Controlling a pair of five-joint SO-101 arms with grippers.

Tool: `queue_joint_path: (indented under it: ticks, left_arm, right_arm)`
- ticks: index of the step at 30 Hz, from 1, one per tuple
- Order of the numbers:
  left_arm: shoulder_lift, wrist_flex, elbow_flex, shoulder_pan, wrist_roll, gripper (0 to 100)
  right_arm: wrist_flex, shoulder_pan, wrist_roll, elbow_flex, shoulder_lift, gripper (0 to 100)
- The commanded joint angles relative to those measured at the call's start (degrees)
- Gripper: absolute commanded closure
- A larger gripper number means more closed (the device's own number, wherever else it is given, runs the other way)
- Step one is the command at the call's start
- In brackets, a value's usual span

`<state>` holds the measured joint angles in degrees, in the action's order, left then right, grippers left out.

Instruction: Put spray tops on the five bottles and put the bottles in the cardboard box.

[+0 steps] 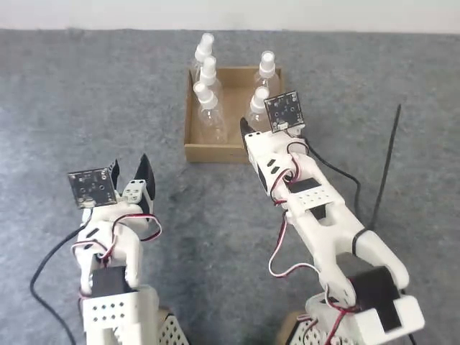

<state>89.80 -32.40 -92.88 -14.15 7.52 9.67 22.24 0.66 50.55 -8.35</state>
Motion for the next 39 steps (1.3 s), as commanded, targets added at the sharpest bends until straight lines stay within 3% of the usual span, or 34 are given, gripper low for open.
queue_joint_path:
  ticks: [1, 8, 35, 39]
  left_arm:
    - [0.7, 1.67, 0.31, -0.09, -0.44, 82]
    - [0.7, 1.67, 0.31, -0.09, -0.44, 82]
    - [0.7, 1.76, -0.13, -0.09, -0.44, 82]
    - [0.7, 1.76, -0.13, -0.09, -0.44, 82]
  right_arm:
    - [1.54, -0.84, 0.44, -4.13, 0.31, 93.9]
    - [2.51, -3.38, -3.69, -4.13, 1.98, 93.5]
    - [1.98, -2.95, -3.52, -3.16, 2.24, 93.3]
    - [1.98, -2.15, -3.52, -2.64, 2.24, 85.3]
